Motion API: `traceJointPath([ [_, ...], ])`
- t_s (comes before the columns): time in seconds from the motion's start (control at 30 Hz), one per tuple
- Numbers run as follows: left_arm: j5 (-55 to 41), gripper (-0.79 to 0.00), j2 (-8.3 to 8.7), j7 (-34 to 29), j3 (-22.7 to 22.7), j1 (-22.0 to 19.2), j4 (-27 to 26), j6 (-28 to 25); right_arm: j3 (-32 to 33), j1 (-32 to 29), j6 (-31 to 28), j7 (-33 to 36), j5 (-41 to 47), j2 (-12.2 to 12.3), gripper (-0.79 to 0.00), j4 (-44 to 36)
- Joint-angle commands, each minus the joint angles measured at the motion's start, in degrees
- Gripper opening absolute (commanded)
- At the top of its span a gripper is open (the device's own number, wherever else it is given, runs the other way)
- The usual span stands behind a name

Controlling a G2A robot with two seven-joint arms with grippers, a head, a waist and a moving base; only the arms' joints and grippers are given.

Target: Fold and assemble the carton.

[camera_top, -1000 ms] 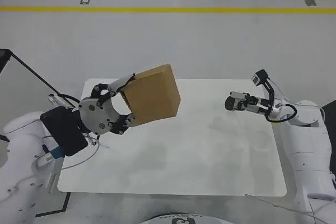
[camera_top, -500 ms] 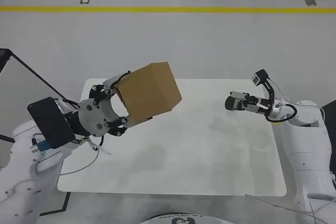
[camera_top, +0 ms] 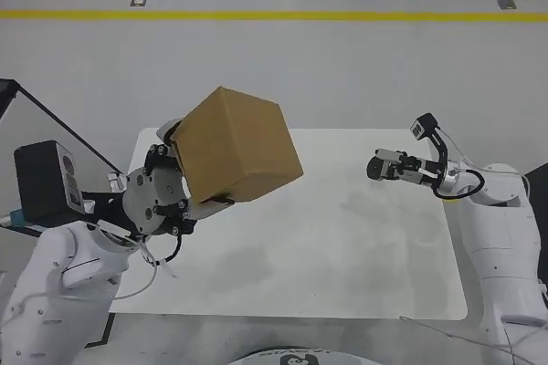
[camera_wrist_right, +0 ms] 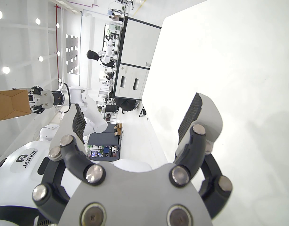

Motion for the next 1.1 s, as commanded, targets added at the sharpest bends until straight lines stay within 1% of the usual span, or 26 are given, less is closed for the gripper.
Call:
traceJointPath([
  [0.0,0.0,-0.785,-0.09,-0.27,0.02,0.13,-0.29,-0.07,0.0,0.0,0.0,0.0,0.0,0.0,0.0,0.0],
  [0.13,-1.93,-0.785,-0.37,0.28,0.54,0.57,-1.08,-0.15,0.0,0.0,0.0,0.0,0.0,0.0,0.0,0.0],
  [0.33,-4.38,-0.785,-0.6,-1.74,0.64,0.76,-2.1,0.05,0.0,0.0,0.0,0.0,0.0,0.0,0.0,0.0],
  [0.4,-8.57,-0.785,-0.7,-2.88,1.6,1.23,-2.35,1.02,0.0,0.0,0.0,0.0,0.0,0.0,0.0,0.0],
  [0.43,-13.39,-0.785,-0.77,-3.79,2.65,2.01,-2.13,2.99,0.0,0.0,0.0,0.0,0.0,0.0,0.0,0.0],
  [0.47,-16.3,-0.785,-0.67,-7.26,2.99,2.04,-2.71,4.86,0.0,0.0,0.0,0.0,0.0,0.0,0.0,0.0],
  [0.5,-16.39,-0.785,-0.51,-10.33,2.21,0.65,-3.32,4.26,0.0,0.0,0.0,0.0,0.0,0.0,0.0,0.0],
  [0.77,-16.39,-0.785,-0.51,-10.33,2.21,0.65,-3.32,4.26,0.0,0.0,0.0,0.0,0.0,0.0,0.0,0.0],
  [0.83,-16.08,-0.785,-0.57,-11.36,2.14,0.65,-3.3,6.09,0.0,0.0,0.0,0.0,0.0,0.0,0.0,0.0],
  [0.9,-15.59,-0.785,-0.47,-15.17,2.09,0.27,-3.32,6.92,0.0,0.0,0.0,0.0,0.0,0.0,0.0,0.0],
  [0.93,-16.44,-0.785,-0.45,-16.77,2.06,0.29,-3.32,8.3,0.0,0.0,0.0,0.0,0.0,0.0,0.0,0.0],
  [0.97,-17.78,-0.785,-0.43,-18.73,1.94,0.43,-3.32,10.68,0.0,0.0,0.0,0.0,0.0,0.0,0.0,0.0],
  [1.03,-20.1,-0.785,-0.37,-23.26,0.86,-0.09,-3.32,17.79,0.0,0.0,0.0,0.0,0.0,0.0,0.0,0.0],
  [1.07,-21.7,-0.785,-0.38,-24.58,0.75,-1.51,-3.32,18.14,0.0,0.0,0.0,0.0,0.0,0.0,0.0,0.0],
])
